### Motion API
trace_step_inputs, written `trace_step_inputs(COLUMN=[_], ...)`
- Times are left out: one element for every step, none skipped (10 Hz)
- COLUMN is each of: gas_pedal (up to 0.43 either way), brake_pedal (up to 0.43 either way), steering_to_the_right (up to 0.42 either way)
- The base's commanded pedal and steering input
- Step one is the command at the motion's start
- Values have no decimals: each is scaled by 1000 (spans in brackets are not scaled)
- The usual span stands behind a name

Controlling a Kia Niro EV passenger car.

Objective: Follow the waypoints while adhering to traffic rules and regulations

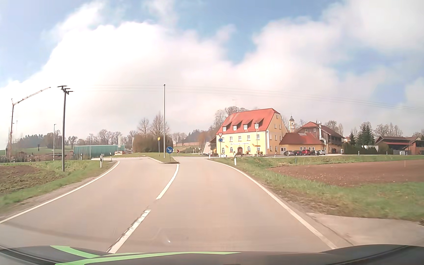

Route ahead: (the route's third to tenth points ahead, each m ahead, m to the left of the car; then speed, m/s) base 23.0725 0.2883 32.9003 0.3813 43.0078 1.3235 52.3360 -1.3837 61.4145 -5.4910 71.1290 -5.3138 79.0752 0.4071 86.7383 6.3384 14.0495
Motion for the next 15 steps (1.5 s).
trace_step_inputs(gas_pedal=[0,0,0,0,0,0,0,0,0,0,0,0,0,0,0], brake_pedal=[128,146,152,177,183,189,195,201,201,207,207,207,207,207,207], steering_to_the_right=[-3,-3,-4,-10,-15,-16,-16,-18,-22,-28,-33,-35,-35,-35,-35])
